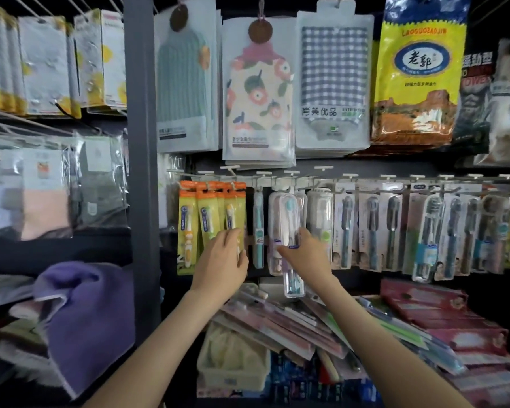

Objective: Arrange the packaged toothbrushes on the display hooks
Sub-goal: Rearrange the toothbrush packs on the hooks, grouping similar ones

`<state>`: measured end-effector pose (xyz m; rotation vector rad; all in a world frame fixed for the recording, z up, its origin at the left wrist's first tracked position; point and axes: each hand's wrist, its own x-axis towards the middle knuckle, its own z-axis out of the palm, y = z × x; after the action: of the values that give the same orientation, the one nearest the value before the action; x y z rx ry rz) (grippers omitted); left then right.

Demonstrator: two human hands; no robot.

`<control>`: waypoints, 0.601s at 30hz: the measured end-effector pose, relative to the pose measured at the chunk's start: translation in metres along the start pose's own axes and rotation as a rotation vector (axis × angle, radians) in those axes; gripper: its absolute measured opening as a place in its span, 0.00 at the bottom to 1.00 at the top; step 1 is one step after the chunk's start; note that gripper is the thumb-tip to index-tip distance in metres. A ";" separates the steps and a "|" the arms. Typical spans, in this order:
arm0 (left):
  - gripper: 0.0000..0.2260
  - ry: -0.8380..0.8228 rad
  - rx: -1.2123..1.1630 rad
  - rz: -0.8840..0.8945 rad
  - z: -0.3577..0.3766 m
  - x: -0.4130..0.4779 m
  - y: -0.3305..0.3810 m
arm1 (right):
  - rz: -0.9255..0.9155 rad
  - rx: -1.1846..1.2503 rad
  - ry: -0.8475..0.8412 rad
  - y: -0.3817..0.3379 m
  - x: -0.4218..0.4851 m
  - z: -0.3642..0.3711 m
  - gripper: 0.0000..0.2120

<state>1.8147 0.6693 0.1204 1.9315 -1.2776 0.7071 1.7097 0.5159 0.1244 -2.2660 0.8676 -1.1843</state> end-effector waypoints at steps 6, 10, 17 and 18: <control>0.21 -0.055 -0.014 0.028 0.007 -0.005 -0.006 | -0.017 -0.068 0.011 0.003 0.002 0.004 0.15; 0.20 -0.085 -0.013 0.029 0.010 -0.008 -0.002 | 0.010 -0.134 -0.002 0.001 0.010 0.006 0.19; 0.19 -0.084 -0.025 0.033 0.010 -0.014 0.003 | 0.047 -0.094 -0.035 0.000 0.025 0.018 0.19; 0.19 -0.082 -0.026 0.028 0.010 -0.015 0.000 | 0.054 -0.082 -0.044 -0.001 0.027 0.021 0.20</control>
<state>1.8094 0.6695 0.1029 1.9419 -1.3598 0.6281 1.7389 0.4994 0.1288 -2.3092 0.9700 -1.0899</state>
